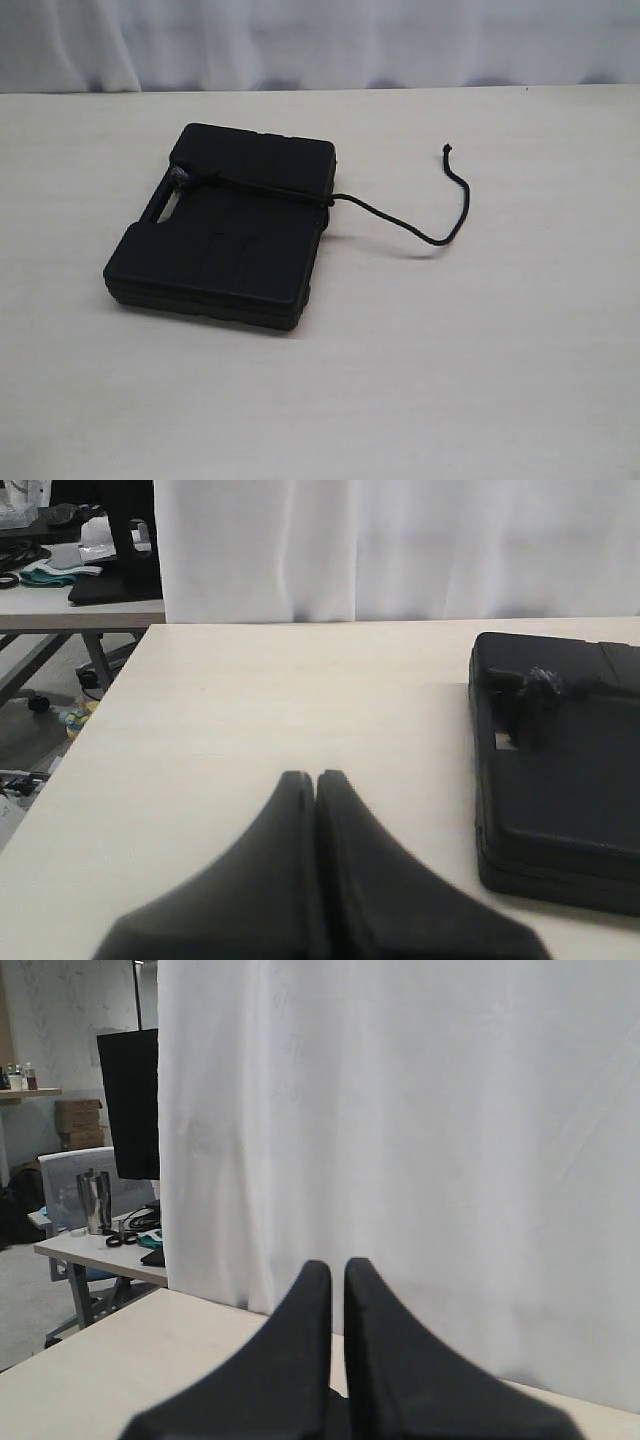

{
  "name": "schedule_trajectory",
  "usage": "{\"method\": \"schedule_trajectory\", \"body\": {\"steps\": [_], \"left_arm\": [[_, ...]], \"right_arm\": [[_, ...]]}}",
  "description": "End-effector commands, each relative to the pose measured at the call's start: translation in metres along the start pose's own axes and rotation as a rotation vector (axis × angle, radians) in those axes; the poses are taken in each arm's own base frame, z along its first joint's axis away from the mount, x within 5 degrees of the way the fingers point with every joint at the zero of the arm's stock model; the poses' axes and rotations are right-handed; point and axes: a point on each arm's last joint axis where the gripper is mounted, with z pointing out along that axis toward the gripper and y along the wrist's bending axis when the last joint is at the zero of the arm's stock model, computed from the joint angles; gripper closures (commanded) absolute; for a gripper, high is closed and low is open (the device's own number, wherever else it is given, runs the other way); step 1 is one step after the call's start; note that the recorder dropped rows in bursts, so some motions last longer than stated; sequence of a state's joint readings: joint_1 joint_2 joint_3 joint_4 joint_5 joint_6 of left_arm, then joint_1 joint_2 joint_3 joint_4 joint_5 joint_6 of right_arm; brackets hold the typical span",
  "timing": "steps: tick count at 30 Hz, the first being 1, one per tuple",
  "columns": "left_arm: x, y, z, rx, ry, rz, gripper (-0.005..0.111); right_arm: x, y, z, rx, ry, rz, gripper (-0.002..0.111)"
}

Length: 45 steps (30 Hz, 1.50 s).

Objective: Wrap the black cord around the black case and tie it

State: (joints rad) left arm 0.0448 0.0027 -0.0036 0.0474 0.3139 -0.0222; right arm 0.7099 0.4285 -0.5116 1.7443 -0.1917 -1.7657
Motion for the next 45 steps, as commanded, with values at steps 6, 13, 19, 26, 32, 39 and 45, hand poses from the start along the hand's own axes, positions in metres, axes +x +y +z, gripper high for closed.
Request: {"method": "schedule_trajectory", "body": {"steps": [6, 13, 19, 26, 32, 39, 45], "left_arm": [[0.001, 0.0, 0.0, -0.001, 0.0, 0.002, 0.107], [0.001, 0.0, 0.0, -0.001, 0.0, 0.002, 0.107], [0.001, 0.0, 0.0, -0.001, 0.0, 0.002, 0.107], [0.001, 0.0, 0.0, 0.001, 0.005, -0.004, 0.107], [0.001, 0.0, 0.0, 0.001, 0.005, -0.004, 0.107], [0.001, 0.0, 0.0, 0.001, 0.005, -0.004, 0.107], [0.001, 0.0, 0.0, 0.001, 0.005, -0.004, 0.107]], "right_arm": [[0.001, 0.0, -0.001, -0.002, -0.001, 0.003, 0.104], [0.001, 0.0, -0.001, -0.002, -0.001, 0.003, 0.104], [0.001, 0.0, -0.001, -0.002, -0.001, 0.003, 0.104], [0.0, 0.005, -0.001, -0.059, -0.018, -0.026, 0.104], [0.002, 0.012, -0.003, -0.13, -0.06, -0.115, 0.104], [0.01, 0.011, -0.002, -0.114, -0.058, -0.09, 0.104], [0.013, 0.012, -0.002, -0.13, -0.041, -0.1, 0.104]]}}
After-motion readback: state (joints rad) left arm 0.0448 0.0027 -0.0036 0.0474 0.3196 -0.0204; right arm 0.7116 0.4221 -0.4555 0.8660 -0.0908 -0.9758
